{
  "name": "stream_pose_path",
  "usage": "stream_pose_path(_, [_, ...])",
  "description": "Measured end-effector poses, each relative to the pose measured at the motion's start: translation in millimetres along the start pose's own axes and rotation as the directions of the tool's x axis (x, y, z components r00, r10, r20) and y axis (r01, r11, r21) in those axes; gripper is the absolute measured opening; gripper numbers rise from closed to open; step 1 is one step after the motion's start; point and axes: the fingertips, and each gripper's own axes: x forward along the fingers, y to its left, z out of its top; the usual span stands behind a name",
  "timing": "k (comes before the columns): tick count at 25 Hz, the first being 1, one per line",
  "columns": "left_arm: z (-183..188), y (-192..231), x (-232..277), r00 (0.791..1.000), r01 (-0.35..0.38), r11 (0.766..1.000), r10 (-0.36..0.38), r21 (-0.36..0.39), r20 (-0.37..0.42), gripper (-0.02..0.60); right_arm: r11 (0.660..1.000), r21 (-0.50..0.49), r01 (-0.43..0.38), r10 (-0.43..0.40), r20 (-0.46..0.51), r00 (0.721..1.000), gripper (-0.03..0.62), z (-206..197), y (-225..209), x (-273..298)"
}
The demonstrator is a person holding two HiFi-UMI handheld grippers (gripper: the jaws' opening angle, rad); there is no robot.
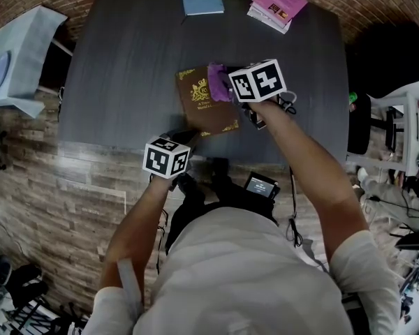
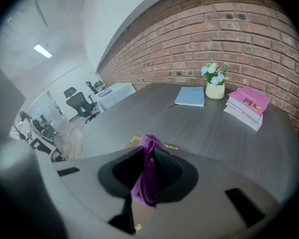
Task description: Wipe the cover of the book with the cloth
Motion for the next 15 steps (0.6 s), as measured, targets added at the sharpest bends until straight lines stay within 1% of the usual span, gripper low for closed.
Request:
stream_pose_path(4, [-0.2, 0.7, 0.6, 1.0, -0.011, 1.0, 0.011, -0.001, -0.012, 0.008, 0.998, -0.006, -0.06, 0.06, -0.017, 0.998, 0.071, -4.7, 27.1, 11.4])
stream_pose_path(10, [-0.4, -1.6, 0.8, 0.999, -0.04, 0.998, 0.041, 0.042, -0.016, 0.008, 0.99, -0.016, -0.139, 0.138, -0.041, 0.99, 0.071, -8.8, 64.7, 27.7])
stream_pose_path(13, [-0.4, -1.1, 1.4, 0.998, -0.05, 0.997, 0.051, 0.054, -0.019, 0.008, 0.986, -0.021, -0.167, 0.166, -0.054, 0.985, 0.071, -8.3, 79.5, 36.5])
stream_pose_path(15, [-0.3, -0.8, 1.4, 0.998, -0.053, 0.997, 0.054, 0.054, -0.019, 0.007, 0.984, -0.036, -0.172, 0.169, -0.07, 0.983, 0.072, -9.9, 85.7, 43.3])
